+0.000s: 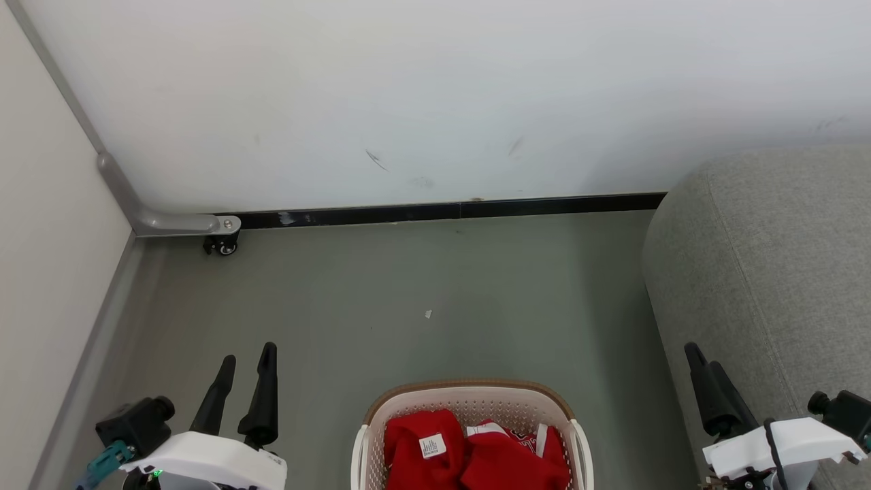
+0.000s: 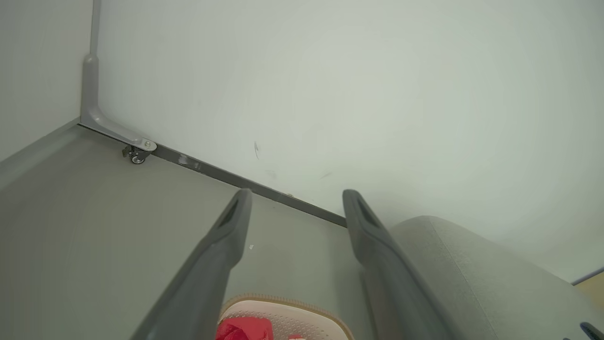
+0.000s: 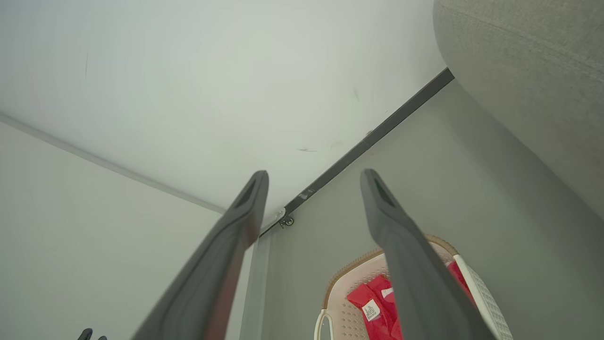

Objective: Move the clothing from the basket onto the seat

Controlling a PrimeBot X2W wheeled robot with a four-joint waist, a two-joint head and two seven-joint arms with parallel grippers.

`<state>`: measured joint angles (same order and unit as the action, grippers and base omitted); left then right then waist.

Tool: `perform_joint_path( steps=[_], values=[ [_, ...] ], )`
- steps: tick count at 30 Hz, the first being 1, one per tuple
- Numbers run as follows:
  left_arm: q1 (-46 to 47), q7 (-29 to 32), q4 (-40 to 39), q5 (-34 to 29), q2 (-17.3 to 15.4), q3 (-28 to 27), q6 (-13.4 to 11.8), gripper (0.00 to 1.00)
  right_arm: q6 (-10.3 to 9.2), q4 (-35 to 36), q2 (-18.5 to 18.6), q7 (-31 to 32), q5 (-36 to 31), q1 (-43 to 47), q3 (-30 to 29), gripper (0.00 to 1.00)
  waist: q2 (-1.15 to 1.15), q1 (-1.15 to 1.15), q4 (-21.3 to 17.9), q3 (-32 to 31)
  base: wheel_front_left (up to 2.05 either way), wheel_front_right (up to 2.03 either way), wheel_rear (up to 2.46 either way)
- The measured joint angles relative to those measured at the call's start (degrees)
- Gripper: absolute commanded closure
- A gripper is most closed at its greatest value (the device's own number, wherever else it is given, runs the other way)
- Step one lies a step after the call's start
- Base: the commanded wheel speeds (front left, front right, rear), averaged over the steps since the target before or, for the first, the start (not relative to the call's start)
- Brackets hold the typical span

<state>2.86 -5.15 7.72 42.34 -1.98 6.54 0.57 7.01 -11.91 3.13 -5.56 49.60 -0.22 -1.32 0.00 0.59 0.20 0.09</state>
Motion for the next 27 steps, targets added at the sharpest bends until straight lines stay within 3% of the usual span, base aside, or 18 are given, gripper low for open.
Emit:
perform_joint_path(
  steps=[11,27],
  values=[
    [-0.1,-2.1,-1.0,-11.5,-0.3,2.9,-3.4,0.00,0.03,0.6,-0.4,-1.6,-11.8,0.0,0.1,0.00,0.00,-0.44,0.0,0.5,0.00,0.00,0.00],
    [-0.9,-5.5,-1.1,-24.5,-0.4,5.5,-7.6,0.00,0.04,0.9,-0.7,-4.0,-26.1,0.0,0.5,0.00,0.00,-0.54,0.0,0.1,0.00,0.00,0.00]
  ],
)
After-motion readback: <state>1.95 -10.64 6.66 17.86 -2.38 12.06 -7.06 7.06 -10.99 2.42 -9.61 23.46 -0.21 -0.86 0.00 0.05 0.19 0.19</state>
